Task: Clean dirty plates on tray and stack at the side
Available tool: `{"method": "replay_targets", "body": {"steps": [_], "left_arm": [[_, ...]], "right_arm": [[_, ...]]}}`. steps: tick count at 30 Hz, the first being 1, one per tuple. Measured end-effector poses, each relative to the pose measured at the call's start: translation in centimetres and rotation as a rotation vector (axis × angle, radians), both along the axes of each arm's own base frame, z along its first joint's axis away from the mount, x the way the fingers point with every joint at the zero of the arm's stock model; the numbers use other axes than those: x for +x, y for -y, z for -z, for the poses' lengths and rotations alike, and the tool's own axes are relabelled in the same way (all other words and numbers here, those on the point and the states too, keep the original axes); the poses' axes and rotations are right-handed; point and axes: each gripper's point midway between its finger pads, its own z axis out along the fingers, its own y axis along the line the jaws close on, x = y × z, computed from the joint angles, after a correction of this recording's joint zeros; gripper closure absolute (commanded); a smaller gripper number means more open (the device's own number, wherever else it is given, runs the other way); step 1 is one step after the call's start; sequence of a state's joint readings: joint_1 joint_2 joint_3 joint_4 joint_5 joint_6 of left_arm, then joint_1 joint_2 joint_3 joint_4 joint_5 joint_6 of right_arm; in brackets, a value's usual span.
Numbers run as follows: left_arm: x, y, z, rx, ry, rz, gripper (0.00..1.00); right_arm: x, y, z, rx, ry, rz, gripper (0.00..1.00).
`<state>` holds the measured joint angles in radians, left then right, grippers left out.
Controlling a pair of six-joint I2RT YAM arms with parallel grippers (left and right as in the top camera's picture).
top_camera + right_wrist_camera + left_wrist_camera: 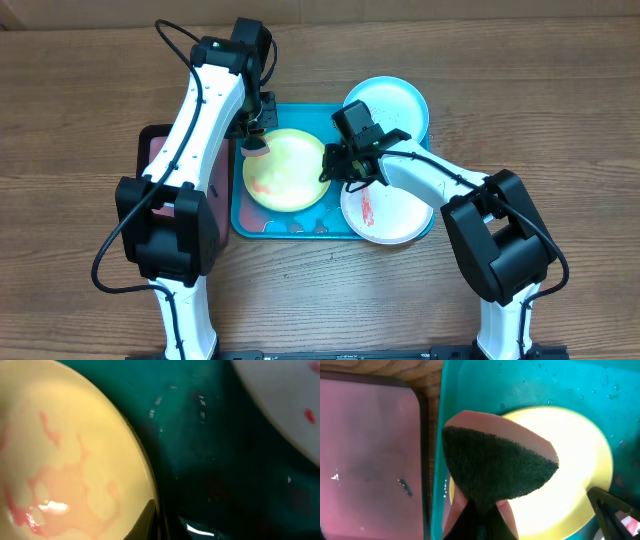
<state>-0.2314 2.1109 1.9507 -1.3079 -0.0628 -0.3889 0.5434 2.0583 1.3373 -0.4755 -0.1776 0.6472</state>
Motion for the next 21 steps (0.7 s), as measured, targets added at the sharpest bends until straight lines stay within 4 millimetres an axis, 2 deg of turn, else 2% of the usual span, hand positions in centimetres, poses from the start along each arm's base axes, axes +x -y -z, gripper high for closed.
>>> {"method": "replay_targets", "body": {"steps": [5,11,21], "left_arm": [[-0.2,1.0,0.8,-0.001,-0.001,0.009,0.96],[-0.8,1.8,3.7,-0.001,-0.014,-0.028,0.96],[-1.9,-0.9,8.9,0.124,0.012,-0.184,0.96]], "right_arm": [[0.1,0.2,0.0,0.023,-0.05,0.13,0.96],[0.0,0.3,0.0,0.031,-0.071,0.175,0.96],[0.1,0.3,0.0,0.029,-0.069,0.176,0.96]]}}
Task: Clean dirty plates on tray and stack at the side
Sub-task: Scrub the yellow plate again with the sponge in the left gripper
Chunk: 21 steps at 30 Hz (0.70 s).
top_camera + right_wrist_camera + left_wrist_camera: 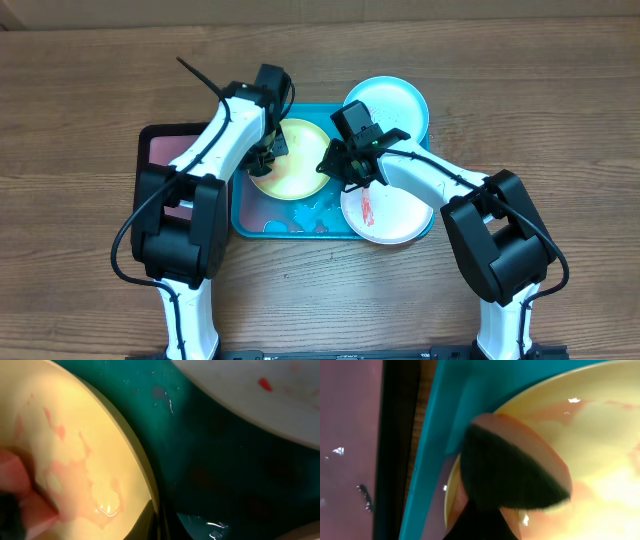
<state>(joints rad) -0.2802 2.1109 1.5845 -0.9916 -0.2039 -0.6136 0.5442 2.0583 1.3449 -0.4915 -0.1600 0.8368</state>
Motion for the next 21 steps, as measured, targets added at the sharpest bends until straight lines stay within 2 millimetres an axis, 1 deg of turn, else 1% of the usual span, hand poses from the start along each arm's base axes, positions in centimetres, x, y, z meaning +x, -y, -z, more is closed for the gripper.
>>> {"method": "replay_targets", "body": {"steps": [4,6,9,12,15,16,18,21], "left_arm": [[-0.7,-0.1,0.8,0.008,-0.014,-0.004,0.96],[-1.0,0.4,1.0,-0.018,-0.033,0.035,0.96],[-1.5,2.4,1.3,-0.13,-0.08,0.183,0.96],[-2.4,5.5,1.1,-0.307,-0.12,0.385,0.96],[-3.1,8.1,0.8,-0.44,-0.118,0.52,0.96],[-3.0,8.6,0.8,-0.458,-0.11,0.537,0.96],[-2.3,8.9,0.8,-0.461,-0.076,0.536,0.96],[-0.8,8.2,1.0,-0.401,-0.024,0.457,0.96]], "right_arm": [[-0.1,-0.1,0.0,-0.001,0.001,-0.005,0.96],[-0.1,0.0,0.0,-0.003,0.0,-0.007,0.96],[-0.1,0.0,0.1,-0.006,-0.002,-0.008,0.96],[-0.1,0.1,0.1,-0.008,-0.001,-0.007,0.96],[-0.2,0.1,0.1,-0.009,-0.002,-0.007,0.96],[-0.2,0.1,0.1,-0.009,-0.003,-0.007,0.96],[-0.1,0.1,0.1,-0.012,-0.002,-0.004,0.96],[0.0,0.2,0.1,-0.013,0.0,0.002,0.96]]}}
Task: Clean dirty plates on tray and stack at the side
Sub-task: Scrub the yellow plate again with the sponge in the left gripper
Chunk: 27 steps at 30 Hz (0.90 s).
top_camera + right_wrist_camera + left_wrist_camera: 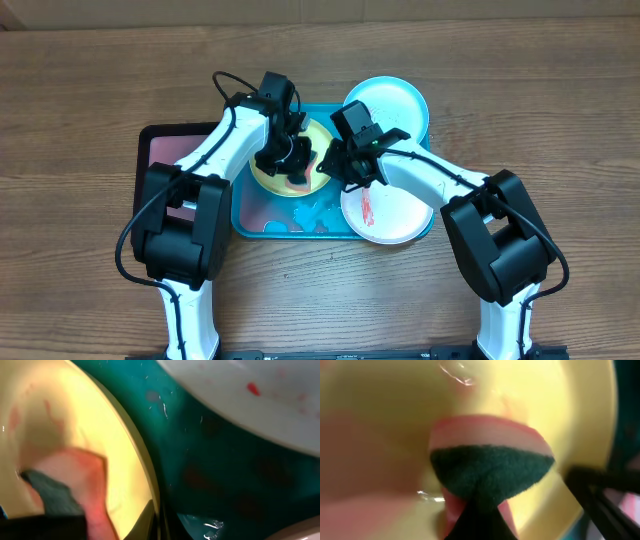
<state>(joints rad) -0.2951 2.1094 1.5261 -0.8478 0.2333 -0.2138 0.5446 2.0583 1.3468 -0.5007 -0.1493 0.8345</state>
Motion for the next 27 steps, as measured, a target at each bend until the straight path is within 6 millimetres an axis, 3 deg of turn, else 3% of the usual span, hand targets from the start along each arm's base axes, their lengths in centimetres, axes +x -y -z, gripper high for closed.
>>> {"method": "replay_targets", "body": {"steps": [6,9,14,18,23,27], "left_arm": [[2.0,-4.0,0.1,0.231,0.079,-0.297,0.96],[1.5,-6.7,0.0,0.361,0.085,-0.422,0.96],[-0.1,-8.0,-0.1,0.44,0.041,-0.464,0.96],[-1.9,-6.8,0.3,0.395,-0.049,-0.336,0.96],[-3.8,-3.5,0.3,0.192,-0.155,-0.103,0.96],[-3.8,-0.6,-0.1,0.032,-0.146,0.02,0.96]], "right_arm": [[0.0,0.0,0.0,-0.001,0.0,-0.002,0.96],[0.0,0.0,0.0,-0.002,0.001,-0.005,0.96],[-0.2,-0.1,0.0,-0.003,-0.002,-0.024,0.96],[-0.4,0.0,0.1,-0.011,-0.002,-0.043,0.96],[-0.4,0.0,0.1,-0.016,0.001,-0.054,0.96],[-0.4,0.1,0.1,-0.016,-0.001,-0.053,0.96]]}}
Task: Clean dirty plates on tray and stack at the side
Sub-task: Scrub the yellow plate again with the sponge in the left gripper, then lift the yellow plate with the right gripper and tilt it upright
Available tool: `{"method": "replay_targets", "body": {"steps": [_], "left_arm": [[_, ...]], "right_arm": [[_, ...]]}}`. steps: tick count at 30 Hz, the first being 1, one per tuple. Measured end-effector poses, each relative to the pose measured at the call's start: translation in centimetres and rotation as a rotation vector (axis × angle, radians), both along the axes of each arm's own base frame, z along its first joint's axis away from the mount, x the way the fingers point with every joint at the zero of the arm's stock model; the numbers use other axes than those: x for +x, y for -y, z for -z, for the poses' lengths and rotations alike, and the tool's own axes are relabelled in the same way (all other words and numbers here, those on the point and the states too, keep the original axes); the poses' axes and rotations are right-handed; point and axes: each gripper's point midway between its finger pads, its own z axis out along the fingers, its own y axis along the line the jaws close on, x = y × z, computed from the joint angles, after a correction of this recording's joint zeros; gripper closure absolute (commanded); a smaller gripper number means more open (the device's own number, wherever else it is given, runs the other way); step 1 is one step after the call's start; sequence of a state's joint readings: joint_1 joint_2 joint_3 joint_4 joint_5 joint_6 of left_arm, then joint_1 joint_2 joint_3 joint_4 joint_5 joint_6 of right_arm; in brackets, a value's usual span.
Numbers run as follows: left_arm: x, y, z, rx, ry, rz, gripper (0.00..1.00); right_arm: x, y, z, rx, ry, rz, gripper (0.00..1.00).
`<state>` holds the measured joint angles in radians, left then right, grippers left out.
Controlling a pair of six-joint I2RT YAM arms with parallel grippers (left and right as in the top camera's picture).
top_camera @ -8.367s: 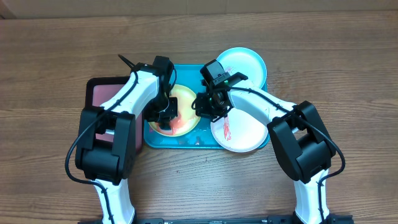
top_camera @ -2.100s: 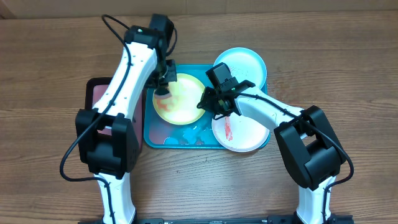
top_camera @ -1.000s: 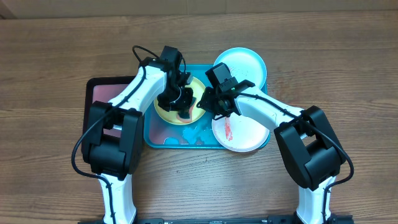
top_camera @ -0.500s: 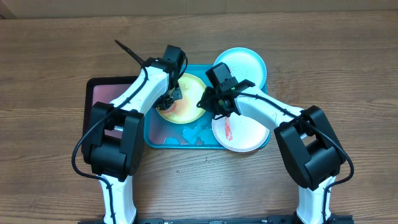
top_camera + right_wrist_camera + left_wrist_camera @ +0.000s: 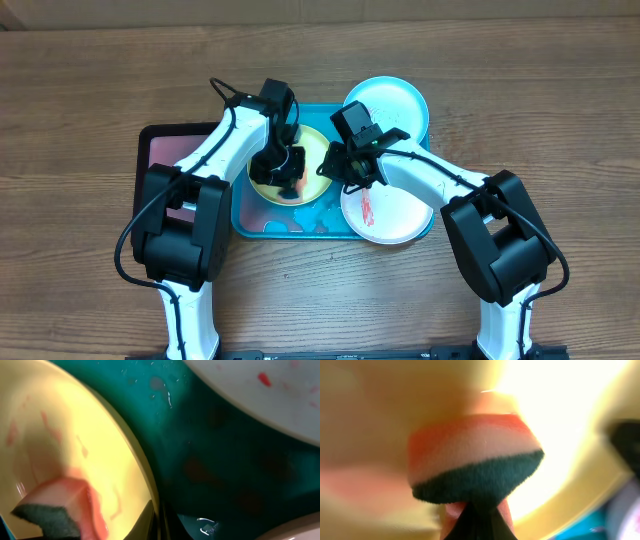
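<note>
A yellow plate (image 5: pixel 310 150) with pink smears lies in the teal tray (image 5: pixel 250 215). My left gripper (image 5: pixel 287 172) is shut on a pink sponge with a dark green scrub side (image 5: pixel 475 462), pressed onto the plate's face. The sponge (image 5: pixel 55 502) also shows at the lower left of the right wrist view. My right gripper (image 5: pixel 330 165) is shut on the yellow plate's right rim (image 5: pixel 150 495), holding it. A white plate with a red streak (image 5: pixel 375 212) rests at the tray's right side. A clean white plate (image 5: pixel 395 100) sits at the back right.
A dark tray with a pink liner (image 5: pixel 165 150) lies left of the teal tray. Water puddles (image 5: pixel 300 217) stand in the teal tray's front. Wooden table (image 5: pixel 80 90) all around.
My left gripper with the sponge has shifted slightly lower and left on the yellow plate. The right gripper still holds the rim and has hardly moved.
At first the sponge hung at the yellow plate's left edge, the plate flat and smeared pink, my right gripper on its rim. Then the plate sat further back with the sponge on its left part. The sponge since reached the plate's middle, and now its lower part.
</note>
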<state>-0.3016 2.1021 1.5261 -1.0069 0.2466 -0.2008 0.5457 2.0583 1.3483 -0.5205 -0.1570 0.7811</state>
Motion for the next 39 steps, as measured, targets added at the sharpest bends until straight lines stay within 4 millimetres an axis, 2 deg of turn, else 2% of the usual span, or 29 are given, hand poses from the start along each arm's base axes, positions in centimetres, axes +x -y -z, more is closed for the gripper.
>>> {"method": "replay_targets", "body": {"steps": [5,10,13,15,18,20,22,25,29,35,39], "left_arm": [[2.4,1.6,-0.3,-0.081,0.1,0.01,0.96],[3.9,0.2,-0.9,-0.01,0.131,-0.068,0.96],[5.8,-1.4,-3.3,0.053,0.168,-0.135,0.96],[7.9,-2.7,-5.9,0.076,0.224,-0.199,0.96],[9.8,-4.1,-8.6,0.09,0.281,-0.26,0.96],[10.4,-5.0,-9.5,0.1,0.301,-0.29,0.96],[10.3,-5.6,-9.5,0.118,0.294,-0.307,0.96],[10.2,-6.0,-9.4,0.143,0.292,-0.32,0.96],[10.3,-6.3,-9.4,0.16,0.294,-0.349,0.96],[10.4,-6.6,-9.4,0.168,0.297,-0.383,0.96],[10.4,-6.6,-9.4,0.17,0.297,-0.394,0.96]], "right_arm": [[0.0,0.1,0.0,0.0,-0.001,0.005,0.96],[-0.1,0.1,0.0,-0.006,-0.008,0.001,0.96],[-0.2,0.2,0.0,-0.015,-0.007,-0.012,0.96],[-0.2,0.2,0.0,-0.019,-0.001,-0.026,0.96],[-0.3,0.4,-0.2,-0.037,-0.004,-0.051,0.97],[-0.5,1.0,-0.4,-0.08,-0.014,-0.066,0.96],[-0.5,1.9,-0.8,-0.139,-0.017,-0.076,0.96],[0.2,2.8,-2.3,-0.231,0.02,-0.092,0.96],[0.9,3.9,-5.7,-0.367,0.124,-0.102,0.97],[0.1,5.4,-10.9,-0.598,0.285,-0.109,0.96],[-0.9,6.3,-12.7,-0.793,0.366,-0.125,0.96]]}}
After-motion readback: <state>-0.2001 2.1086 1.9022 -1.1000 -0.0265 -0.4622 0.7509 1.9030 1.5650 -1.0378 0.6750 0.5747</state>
